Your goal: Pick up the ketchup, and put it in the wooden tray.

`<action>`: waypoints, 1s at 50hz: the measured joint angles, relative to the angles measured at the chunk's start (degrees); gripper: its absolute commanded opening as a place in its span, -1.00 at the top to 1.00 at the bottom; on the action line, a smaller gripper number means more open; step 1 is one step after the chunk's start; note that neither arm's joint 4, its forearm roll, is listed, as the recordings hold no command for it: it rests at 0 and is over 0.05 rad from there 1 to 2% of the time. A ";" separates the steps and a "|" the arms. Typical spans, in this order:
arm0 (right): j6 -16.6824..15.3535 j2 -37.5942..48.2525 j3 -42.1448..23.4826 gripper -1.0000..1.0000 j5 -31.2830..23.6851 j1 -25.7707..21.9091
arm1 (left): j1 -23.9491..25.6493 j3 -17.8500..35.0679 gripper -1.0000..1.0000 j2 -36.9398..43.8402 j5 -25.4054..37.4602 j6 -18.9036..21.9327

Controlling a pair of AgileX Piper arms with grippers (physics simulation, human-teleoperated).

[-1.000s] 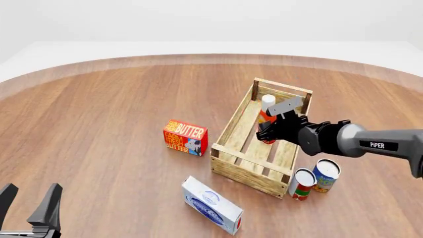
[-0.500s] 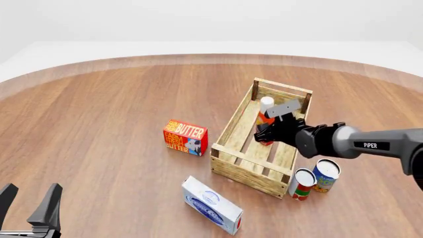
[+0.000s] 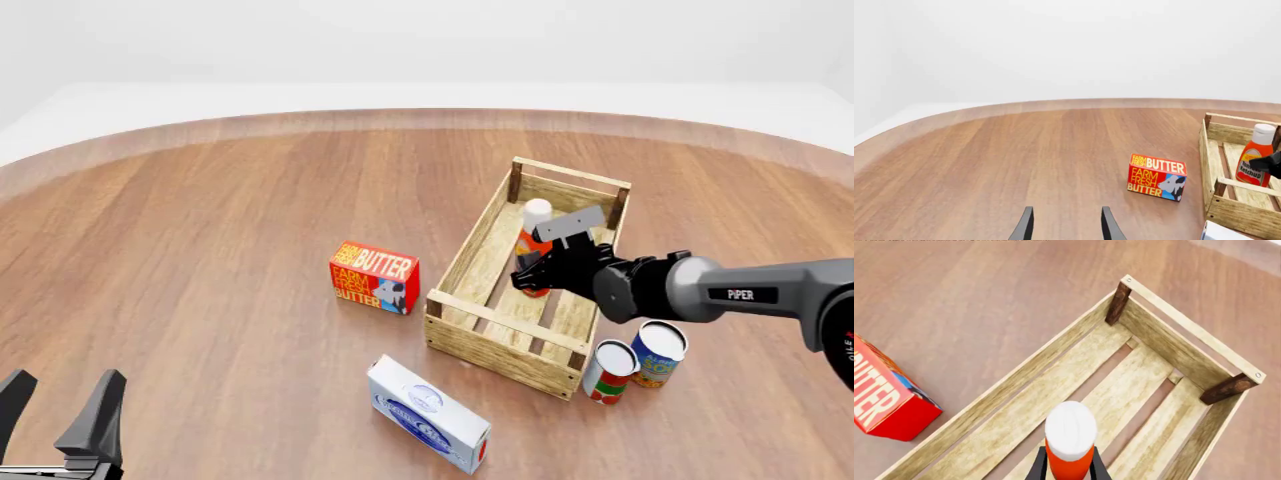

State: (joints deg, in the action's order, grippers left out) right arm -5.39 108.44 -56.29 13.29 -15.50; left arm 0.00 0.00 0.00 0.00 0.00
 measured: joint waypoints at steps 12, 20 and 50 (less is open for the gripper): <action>0.54 0.46 0.12 -1.00 0.00 0.01 | 0.00 0.00 -1.00 0.00 0.00 0.00; 0.59 0.49 0.44 -1.00 0.43 -0.03 | 0.00 0.00 -1.00 0.00 0.00 0.00; -1.18 -5.49 1.30 -1.00 -0.67 0.78 | 0.00 0.00 -1.00 0.00 0.00 0.00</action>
State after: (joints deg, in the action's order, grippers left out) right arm -6.57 102.95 -54.98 12.62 -14.72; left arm 0.00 0.00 0.00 0.00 0.00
